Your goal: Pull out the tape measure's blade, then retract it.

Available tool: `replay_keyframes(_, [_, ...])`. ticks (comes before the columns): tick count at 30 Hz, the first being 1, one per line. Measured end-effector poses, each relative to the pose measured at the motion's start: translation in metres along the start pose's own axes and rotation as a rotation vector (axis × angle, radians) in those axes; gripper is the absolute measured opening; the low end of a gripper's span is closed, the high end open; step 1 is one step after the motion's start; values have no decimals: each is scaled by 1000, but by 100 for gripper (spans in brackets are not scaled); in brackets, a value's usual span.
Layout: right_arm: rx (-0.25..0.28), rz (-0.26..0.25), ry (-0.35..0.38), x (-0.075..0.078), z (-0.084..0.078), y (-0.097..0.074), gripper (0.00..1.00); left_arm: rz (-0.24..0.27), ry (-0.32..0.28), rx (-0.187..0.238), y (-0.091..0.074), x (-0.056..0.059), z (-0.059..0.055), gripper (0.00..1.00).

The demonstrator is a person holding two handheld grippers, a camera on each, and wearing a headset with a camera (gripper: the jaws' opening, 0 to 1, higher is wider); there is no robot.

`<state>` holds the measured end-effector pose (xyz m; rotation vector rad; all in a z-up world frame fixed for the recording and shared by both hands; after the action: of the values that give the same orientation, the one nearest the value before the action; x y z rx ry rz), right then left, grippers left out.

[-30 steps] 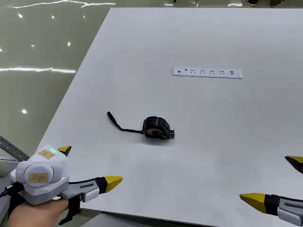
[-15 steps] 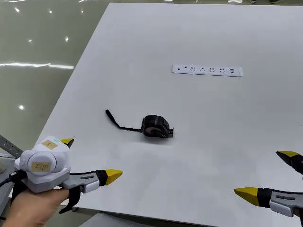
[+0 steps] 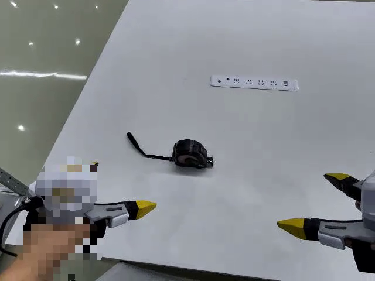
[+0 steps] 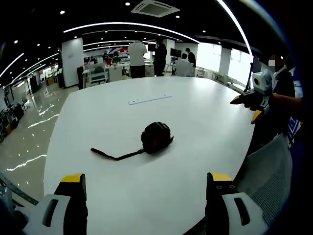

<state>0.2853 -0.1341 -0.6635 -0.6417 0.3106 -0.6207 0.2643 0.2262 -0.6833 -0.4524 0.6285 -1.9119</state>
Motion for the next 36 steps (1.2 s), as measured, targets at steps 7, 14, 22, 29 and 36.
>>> replay_keyframes(7, [-4,21,-26,3,8,15,90,-13,8,4,9,1,6,99])
replay_keyframes(14, [-15,54,-49,1,10,31,89,-33,33,-4,20,1,11,99])
replay_keyframes(22, [-34,99,-87,0,14,52,86,-65,80,-14,39,2,18,97])
replay_keyframes(29, [-43,128,-119,4,19,70,83,-93,109,-18,55,5,24,95])
replay_keyframes(36, [-64,162,-151,6,21,89,81,-126,147,-31,73,11,29,93])
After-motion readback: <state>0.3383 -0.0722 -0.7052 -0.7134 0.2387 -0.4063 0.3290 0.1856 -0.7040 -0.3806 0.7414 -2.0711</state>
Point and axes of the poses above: the centre of the closed fingertips' face, and the gripper's own axes: y roughly forward along the fingers, x roughly to its right, z roughly out of its top, the point moved 4 cm from there along -y, roughly backward along the fingers
